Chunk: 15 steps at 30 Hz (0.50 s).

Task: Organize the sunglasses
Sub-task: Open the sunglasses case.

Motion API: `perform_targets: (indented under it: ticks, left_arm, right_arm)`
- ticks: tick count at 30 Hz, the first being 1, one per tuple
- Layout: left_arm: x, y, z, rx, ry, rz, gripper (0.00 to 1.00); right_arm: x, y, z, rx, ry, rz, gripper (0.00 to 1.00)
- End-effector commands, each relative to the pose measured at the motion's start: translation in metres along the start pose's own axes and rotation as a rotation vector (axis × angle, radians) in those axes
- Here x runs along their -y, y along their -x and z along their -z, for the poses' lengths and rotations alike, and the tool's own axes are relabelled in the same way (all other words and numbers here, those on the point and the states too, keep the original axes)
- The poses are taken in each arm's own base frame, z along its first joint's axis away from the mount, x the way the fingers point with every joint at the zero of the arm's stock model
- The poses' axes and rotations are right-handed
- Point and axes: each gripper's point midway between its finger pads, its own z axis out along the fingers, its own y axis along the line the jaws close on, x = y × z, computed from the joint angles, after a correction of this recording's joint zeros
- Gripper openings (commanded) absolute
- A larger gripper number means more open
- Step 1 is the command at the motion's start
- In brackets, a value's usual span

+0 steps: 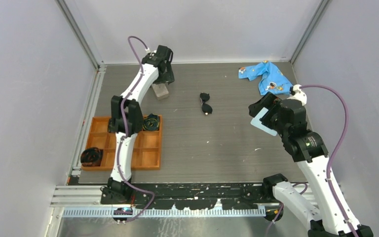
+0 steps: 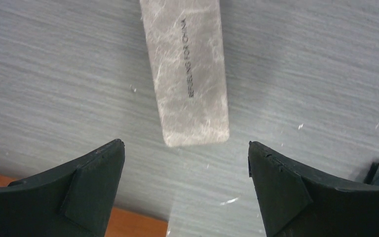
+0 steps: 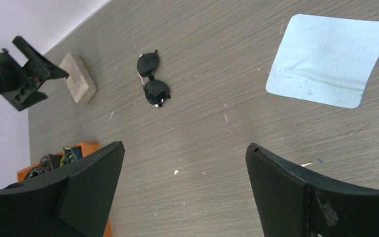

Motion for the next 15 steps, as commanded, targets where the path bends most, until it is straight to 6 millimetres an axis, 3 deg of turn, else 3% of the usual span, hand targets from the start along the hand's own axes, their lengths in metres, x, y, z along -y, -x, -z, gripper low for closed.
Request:
perform_targets:
  ticks: [1,6,11,15]
  left_arm:
    - [-0.004,0.018,-0.012,0.031,0.035,0.021,0.97]
    - [-0.004,0.015,-0.043,-0.017,0.01,0.085,0.97]
    - [-0.005,0.011,-0.059,-0.036,0.007,0.11,0.97]
    - [-0.002,0.003,-0.071,-0.058,-0.007,0.114,0.89]
  right_arm:
    - [-0.018,0.005,0.004,-0.013,0.068,-0.031,1.0]
    - [-0.017,-0.001,0.002,-0.028,0.071,-0.034,1.0]
    - [-0.015,-0.004,0.002,-0.033,0.071,-0.033,1.0]
    - [-0.014,-0.008,-0.001,-0.042,0.069,-0.036,1.0]
